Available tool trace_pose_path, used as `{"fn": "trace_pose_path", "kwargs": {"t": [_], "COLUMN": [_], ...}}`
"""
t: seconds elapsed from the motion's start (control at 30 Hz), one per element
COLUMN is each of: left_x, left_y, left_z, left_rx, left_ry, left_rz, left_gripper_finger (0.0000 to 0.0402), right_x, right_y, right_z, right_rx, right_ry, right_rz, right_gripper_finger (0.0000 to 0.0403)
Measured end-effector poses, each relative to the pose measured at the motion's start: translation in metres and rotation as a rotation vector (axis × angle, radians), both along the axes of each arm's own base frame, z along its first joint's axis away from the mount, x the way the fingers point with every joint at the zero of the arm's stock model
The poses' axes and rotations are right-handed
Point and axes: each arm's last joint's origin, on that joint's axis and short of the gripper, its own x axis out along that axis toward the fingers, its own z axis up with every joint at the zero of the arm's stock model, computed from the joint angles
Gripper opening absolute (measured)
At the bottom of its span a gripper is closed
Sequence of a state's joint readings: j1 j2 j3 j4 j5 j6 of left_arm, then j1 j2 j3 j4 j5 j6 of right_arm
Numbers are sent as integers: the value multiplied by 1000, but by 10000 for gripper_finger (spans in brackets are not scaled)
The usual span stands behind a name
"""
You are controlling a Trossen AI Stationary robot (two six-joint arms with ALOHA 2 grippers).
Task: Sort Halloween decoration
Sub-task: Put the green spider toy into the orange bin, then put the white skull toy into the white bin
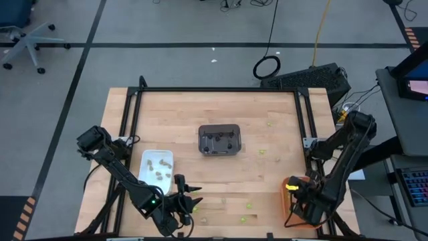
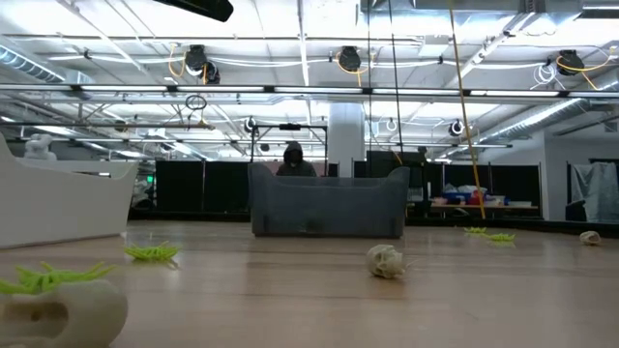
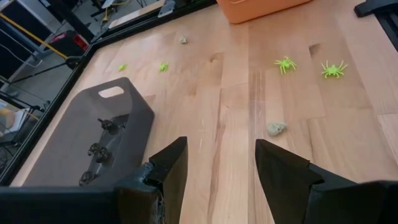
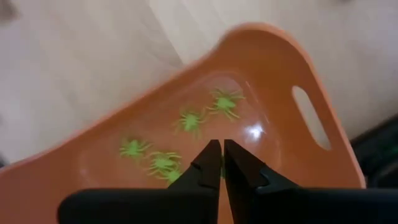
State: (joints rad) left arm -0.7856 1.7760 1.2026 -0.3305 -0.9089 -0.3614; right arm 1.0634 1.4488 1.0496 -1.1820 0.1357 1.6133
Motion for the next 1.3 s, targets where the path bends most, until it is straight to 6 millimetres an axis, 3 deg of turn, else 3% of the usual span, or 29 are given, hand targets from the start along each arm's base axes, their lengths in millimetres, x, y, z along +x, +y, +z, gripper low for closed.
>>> {"fn": "trace_pose_path", "kwargs": {"t": [0.2,0.37,0.5,0.7,0.97,1.3], "left_x": [1,0,-1,1,34,69], "left_y": [1,2,2,2,4,24], "left_z": [0,-2,-3,-4,-20,-44], "left_rx": [-96,-123,-163,-180,-233,-264], "left_ry": [-33,1,19,31,65,98], "left_rz": [59,50,57,36,-114,-196], "left_gripper_finger": [184,184,184,184,184,184], "right_x": [-1,-2,0,4,25,58], "right_y": [0,-1,6,17,36,51], "right_z": [-4,4,19,39,39,21], "right_rx": [-22,13,11,-102,-362,-542], "right_ry": [54,42,-91,-445,-774,-777], "right_rz": [-55,-53,-21,153,410,573], "right_gripper_finger": [58,98,108,106,105,105]}}
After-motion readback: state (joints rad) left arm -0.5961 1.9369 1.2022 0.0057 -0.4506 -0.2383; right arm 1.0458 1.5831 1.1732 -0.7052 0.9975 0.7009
